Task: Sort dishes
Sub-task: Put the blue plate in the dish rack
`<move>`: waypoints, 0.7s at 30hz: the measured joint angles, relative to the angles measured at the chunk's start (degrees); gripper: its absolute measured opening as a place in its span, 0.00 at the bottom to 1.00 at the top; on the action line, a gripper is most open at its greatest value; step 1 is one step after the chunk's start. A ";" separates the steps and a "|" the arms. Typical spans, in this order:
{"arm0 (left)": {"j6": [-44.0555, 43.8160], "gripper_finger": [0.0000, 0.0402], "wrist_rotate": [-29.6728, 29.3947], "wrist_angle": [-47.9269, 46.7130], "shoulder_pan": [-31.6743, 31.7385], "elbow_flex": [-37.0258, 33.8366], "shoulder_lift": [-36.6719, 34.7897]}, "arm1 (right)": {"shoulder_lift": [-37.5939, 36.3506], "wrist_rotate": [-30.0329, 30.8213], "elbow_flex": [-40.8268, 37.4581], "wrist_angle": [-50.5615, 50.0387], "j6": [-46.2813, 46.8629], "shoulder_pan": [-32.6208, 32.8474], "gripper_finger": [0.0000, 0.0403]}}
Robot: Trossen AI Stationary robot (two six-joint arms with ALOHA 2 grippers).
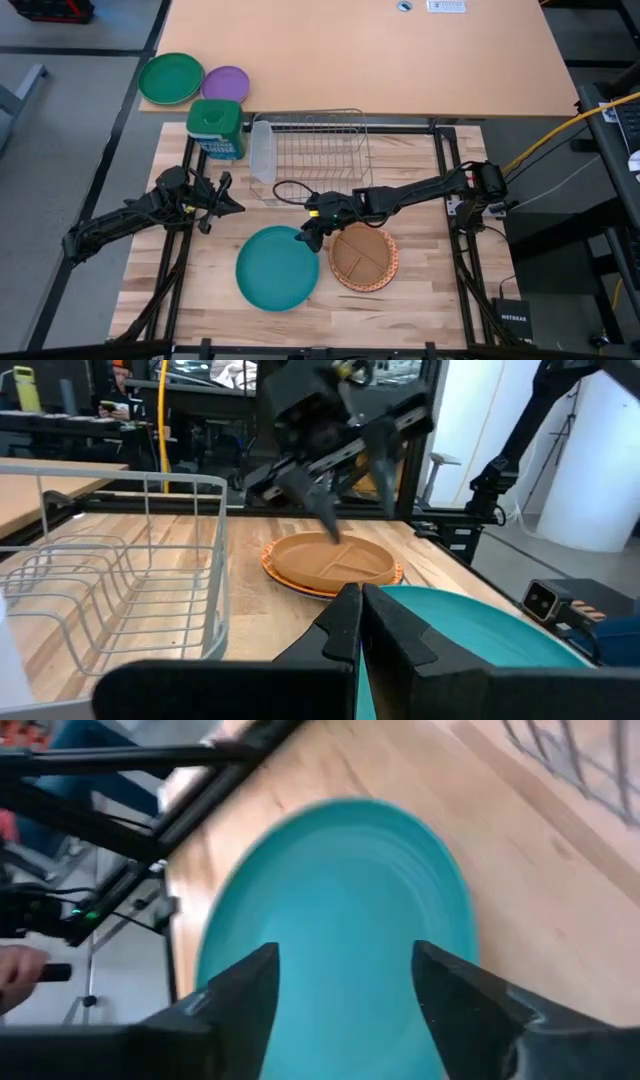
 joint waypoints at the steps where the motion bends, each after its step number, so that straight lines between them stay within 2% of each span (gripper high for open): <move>1: -0.18 0.01 0.00 0.00 -0.21 0.00 0.02 | 0.36 -0.08 0.00 0.33 1.18 -0.02 0.61; 5: -0.19 0.01 0.00 0.00 -0.69 0.00 0.02 | 1.64 -0.48 0.02 -1.99 2.80 0.11 0.63; 13: 0.05 0.01 -0.01 0.00 -0.99 0.00 0.01 | 3.12 -0.37 -0.04 -10.39 3.43 0.11 0.60; 21: 0.26 0.01 -0.02 0.00 -0.99 0.00 0.00 | 5.02 -0.48 -0.04 -10.89 6.61 0.11 0.59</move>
